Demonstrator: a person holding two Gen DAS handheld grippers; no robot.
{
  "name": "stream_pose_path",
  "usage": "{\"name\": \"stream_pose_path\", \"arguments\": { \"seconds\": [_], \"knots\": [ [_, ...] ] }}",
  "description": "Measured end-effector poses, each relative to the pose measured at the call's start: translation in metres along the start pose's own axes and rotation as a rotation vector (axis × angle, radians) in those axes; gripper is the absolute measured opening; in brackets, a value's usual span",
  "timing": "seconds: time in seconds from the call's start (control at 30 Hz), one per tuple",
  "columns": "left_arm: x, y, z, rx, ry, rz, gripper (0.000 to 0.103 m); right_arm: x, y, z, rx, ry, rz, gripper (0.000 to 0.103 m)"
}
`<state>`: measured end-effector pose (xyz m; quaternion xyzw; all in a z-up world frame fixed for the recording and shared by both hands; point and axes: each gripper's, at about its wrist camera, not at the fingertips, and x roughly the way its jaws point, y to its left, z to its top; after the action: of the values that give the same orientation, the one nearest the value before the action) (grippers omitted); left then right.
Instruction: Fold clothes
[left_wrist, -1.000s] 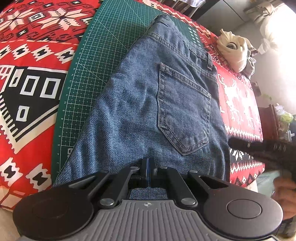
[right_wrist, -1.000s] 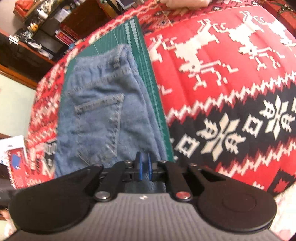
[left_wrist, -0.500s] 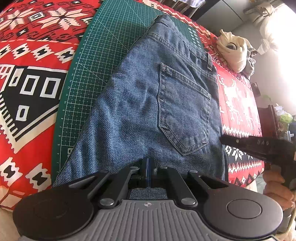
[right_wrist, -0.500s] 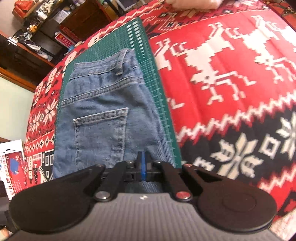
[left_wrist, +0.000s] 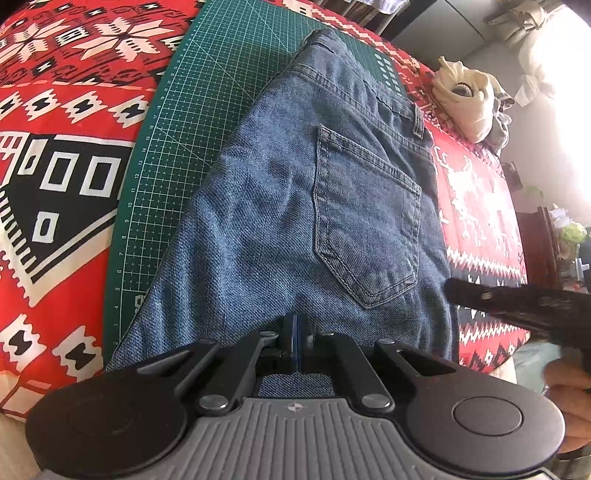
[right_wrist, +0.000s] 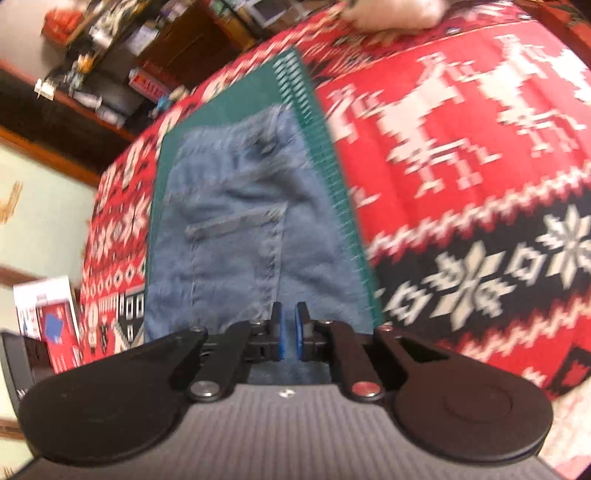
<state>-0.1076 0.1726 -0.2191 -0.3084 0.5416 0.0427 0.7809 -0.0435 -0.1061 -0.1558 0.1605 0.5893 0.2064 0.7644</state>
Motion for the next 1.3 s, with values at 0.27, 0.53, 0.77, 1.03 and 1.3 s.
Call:
{"name": "stream_pose_path", "arguments": {
  "seconds": [0.27, 0.53, 0.77, 1.03, 1.3],
  "knots": [
    [-0.001, 0.005, 0.001, -0.016, 0.005, -0.022, 0.003, 0.024, 0.003, -0.013, -0.011, 0.04, -0.144, 0.0],
    [-0.001, 0.01, 0.003, -0.055, 0.013, -0.04, 0.003, 0.016, -0.005, -0.027, -0.008, 0.038, -0.122, 0.0],
    [-0.022, 0.004, 0.027, -0.043, -0.05, 0.007, 0.005, 0.013, -0.01, -0.03, 0.003, 0.019, -0.126, 0.0],
    [-0.012, 0.018, 0.075, -0.06, -0.056, 0.059, 0.005, 0.009, -0.014, -0.029, 0.013, 0.024, -0.123, 0.0],
    [0.006, 0.019, 0.1, -0.063, -0.021, 0.081, 0.003, 0.011, -0.018, -0.029, 0.027, 0.022, -0.097, 0.0]
  ]
}}
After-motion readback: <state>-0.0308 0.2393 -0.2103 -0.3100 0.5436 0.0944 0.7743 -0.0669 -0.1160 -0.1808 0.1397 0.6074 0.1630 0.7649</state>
